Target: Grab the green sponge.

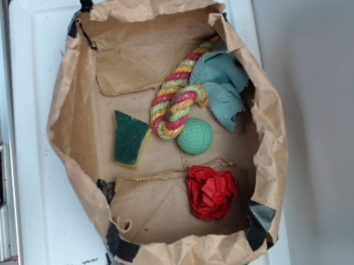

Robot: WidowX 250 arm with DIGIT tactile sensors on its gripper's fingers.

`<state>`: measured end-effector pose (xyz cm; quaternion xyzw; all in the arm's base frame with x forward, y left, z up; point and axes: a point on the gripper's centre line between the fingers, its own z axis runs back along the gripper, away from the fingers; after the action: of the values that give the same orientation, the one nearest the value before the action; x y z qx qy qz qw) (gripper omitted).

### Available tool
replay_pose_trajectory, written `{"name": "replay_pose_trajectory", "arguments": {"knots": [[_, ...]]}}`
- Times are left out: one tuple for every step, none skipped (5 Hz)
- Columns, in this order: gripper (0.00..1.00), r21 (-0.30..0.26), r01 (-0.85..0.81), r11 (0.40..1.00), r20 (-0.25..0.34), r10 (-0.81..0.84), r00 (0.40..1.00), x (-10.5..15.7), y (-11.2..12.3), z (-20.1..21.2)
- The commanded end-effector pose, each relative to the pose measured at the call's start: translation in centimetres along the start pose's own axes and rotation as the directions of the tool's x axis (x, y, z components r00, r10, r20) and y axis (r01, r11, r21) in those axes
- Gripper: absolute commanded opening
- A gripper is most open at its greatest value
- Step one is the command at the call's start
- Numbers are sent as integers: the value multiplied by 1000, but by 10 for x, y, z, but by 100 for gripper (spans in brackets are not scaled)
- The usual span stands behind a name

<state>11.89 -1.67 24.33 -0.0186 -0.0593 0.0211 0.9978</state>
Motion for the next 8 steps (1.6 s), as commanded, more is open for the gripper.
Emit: {"name": "replay_pose_trajectory", "arguments": {"knots": [[100,0,0,1000,0,0,1000,0,0,0],[100,-4,-113,994,-4,113,994,35,-1,-2],[100,-18,-191,982,38,191,981,62,6,-16],[100,22,-275,961,103,271,957,87,28,-41],[100,-10,-504,864,154,499,853,106,50,-56],[100,37,-701,712,144,690,709,119,54,-63],[100,37,-701,712,144,690,709,119,54,-63],[100,37,-701,712,144,690,709,119,54,-63]]}}
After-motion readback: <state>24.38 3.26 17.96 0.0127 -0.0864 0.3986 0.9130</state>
